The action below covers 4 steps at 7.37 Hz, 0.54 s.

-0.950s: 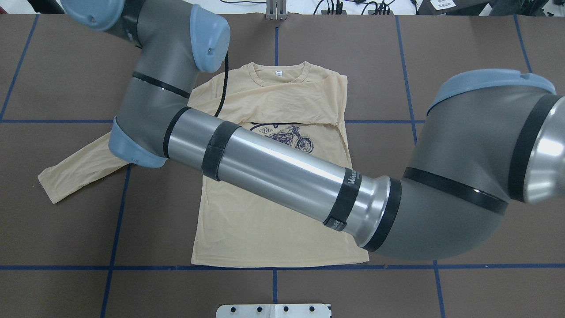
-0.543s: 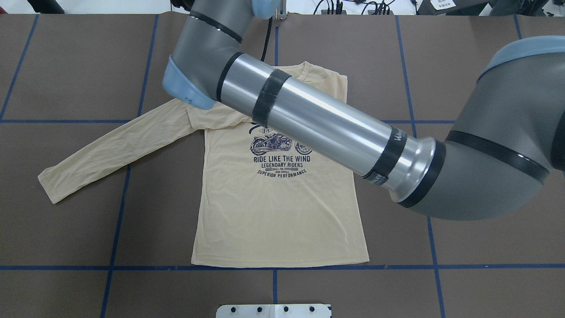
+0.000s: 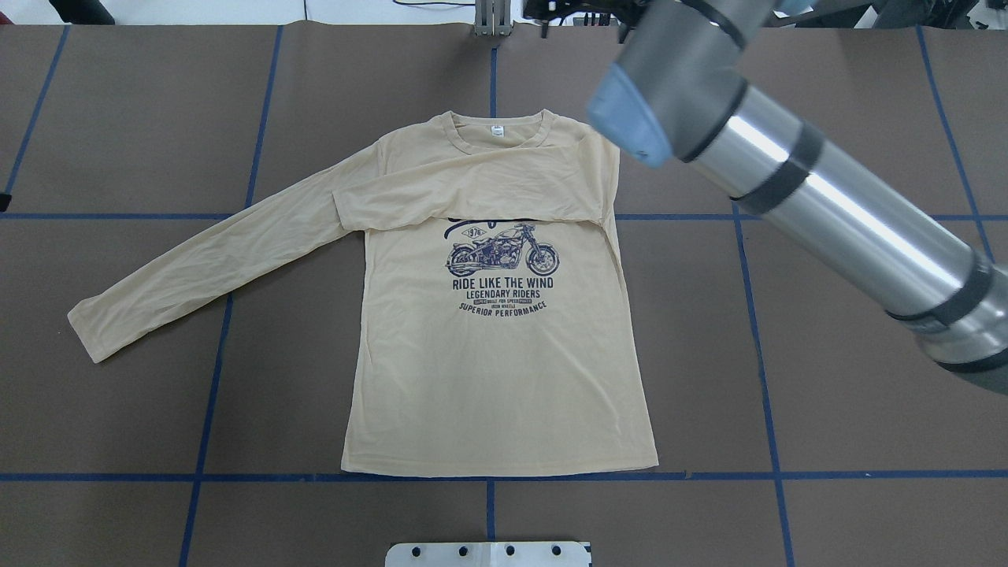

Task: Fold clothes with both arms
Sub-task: 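Fold the held sleeve across the shirt front with the right gripper, release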

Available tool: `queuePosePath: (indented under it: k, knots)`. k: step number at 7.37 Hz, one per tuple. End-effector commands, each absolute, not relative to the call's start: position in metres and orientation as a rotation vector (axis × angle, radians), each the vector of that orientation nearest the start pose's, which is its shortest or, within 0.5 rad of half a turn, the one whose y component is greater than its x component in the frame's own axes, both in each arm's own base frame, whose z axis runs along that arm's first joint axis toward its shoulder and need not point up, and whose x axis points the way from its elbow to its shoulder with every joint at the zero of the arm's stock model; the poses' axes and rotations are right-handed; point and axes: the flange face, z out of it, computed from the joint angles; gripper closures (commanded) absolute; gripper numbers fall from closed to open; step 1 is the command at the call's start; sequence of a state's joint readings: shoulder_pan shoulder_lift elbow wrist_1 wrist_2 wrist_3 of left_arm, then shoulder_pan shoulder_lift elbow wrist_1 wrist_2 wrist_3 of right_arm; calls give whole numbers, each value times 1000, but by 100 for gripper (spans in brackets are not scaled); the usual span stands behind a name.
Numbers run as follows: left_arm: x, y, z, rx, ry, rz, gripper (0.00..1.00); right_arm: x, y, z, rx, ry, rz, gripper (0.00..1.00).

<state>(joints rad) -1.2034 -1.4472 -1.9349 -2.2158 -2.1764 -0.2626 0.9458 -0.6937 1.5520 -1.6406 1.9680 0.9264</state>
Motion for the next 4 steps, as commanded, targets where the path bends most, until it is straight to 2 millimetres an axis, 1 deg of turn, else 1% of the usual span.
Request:
queuePosePath:
  k: [1,2,3,4]
  knots:
    - [129,-411,496,622,820,293,0,-219,-585,258,330,-780,-42,0]
    - [147,-390,515,606,820,245,0,-179,-557,304,327,-755,-89,0]
    - [170,-383,540,590,814,196,0,-151,-527,333,334,-742,-101,0]
    - [192,-376,570,585,795,148,0,-129,-507,365,365,-753,-104,0]
